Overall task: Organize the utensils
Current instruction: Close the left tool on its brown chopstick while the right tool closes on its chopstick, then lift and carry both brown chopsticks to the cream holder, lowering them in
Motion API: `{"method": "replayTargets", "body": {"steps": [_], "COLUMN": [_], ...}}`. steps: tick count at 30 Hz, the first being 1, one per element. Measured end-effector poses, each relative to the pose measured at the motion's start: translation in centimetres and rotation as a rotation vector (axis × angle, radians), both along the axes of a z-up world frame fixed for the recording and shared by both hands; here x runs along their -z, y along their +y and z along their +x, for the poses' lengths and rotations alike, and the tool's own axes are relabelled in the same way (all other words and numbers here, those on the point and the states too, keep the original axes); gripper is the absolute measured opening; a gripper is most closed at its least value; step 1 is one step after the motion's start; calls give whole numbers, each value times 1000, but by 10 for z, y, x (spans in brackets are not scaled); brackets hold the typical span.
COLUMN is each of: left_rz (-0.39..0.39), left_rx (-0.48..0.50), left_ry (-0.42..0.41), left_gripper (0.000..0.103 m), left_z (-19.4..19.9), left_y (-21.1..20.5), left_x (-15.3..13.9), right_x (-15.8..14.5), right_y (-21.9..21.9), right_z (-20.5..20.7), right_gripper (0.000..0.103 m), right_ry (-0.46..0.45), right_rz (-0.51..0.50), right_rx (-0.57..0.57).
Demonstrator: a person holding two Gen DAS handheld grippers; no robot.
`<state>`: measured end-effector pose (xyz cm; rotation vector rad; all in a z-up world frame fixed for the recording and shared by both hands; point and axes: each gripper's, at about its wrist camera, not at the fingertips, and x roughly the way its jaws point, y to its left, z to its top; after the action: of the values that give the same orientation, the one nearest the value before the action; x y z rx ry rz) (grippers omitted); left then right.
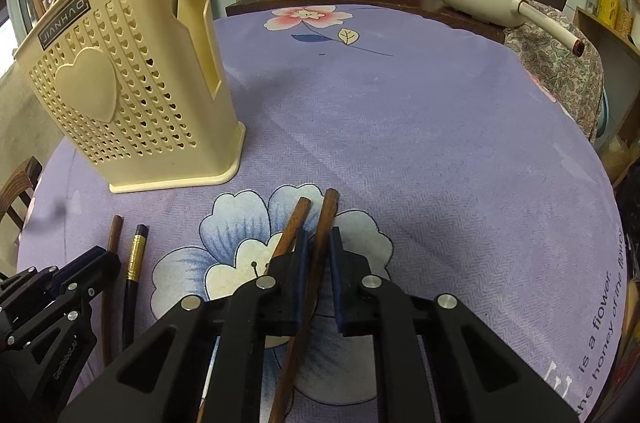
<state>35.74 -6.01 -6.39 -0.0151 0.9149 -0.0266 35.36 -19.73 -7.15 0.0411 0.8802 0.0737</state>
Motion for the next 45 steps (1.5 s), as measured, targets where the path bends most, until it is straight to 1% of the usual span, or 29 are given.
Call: {"method": "replayTargets", "body": {"steps": [10,20,28,32,36,45], "left_rz": [-5,-14,-73,-82,-111,-130], "left_rx": [-2,-5,-14,-13,-14,-9], "left_ry": [8,5,21,22,28,-5], "left_gripper": [10,10,9,8,8,8], "left_z": [1,-1,3,3,5,2], "left_y": [3,5,12,12,13,14], "left_x": [0,1,0,0,-2,-17], "right_x": [0,0,0,0,0,-5], "right_y": [-5,-5,-7,-8,-8,-11], "right_z": [1,1,4,5,4,3], "right_gripper": [10,10,9,9,9,9], "right_ry": [11,9,15,17,18,6], "right_rz": [36,39,66,76,93,134], "right_rx": [4,3,10,9,10,8]}}
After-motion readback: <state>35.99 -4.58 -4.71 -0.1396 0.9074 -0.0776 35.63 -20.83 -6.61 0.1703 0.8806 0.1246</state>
